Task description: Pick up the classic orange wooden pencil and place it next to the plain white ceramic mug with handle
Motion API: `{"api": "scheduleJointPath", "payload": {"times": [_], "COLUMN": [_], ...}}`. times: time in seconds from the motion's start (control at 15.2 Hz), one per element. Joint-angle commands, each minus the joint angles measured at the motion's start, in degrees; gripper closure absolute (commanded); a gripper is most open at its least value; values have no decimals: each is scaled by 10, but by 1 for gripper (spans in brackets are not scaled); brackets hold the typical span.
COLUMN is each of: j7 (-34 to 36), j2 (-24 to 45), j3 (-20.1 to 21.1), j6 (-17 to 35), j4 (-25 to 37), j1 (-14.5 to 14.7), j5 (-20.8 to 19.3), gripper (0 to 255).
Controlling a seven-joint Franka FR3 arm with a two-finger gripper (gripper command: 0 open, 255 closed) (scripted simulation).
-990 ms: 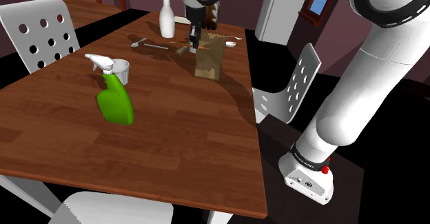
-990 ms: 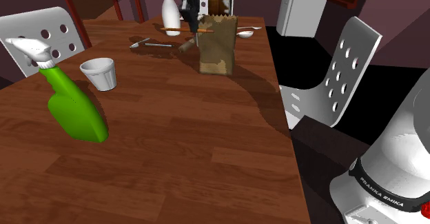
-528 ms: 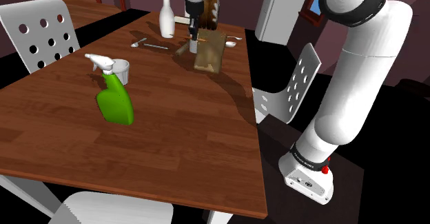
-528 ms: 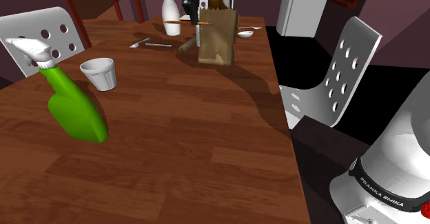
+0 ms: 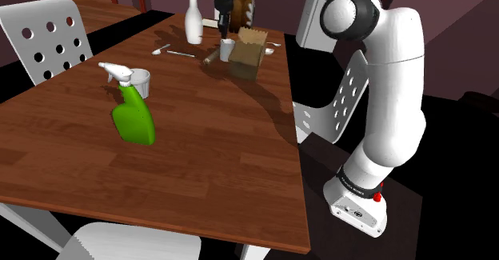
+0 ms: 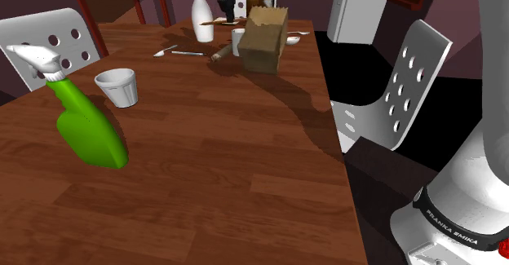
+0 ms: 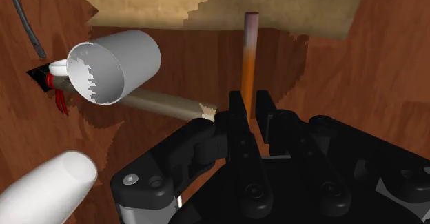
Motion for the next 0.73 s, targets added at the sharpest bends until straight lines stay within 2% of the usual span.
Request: {"api": "scheduleJointPath", "payload": {"times": [0.0, 0.07, 0.13, 0.33, 0.66], "j7": [-22, -35, -53, -42, -30], "j2": [65, 110, 186, 146, 120], "j3": [-5, -7, -12, -10, -8], "j6": [-38, -66, -121, -67, -11], "j4": [107, 182, 315, 220, 137], "j1": [-5, -7, -5, -10, -15], "j5": [2, 3, 4, 4, 2], "gripper": [255, 255, 255, 255, 255]}}
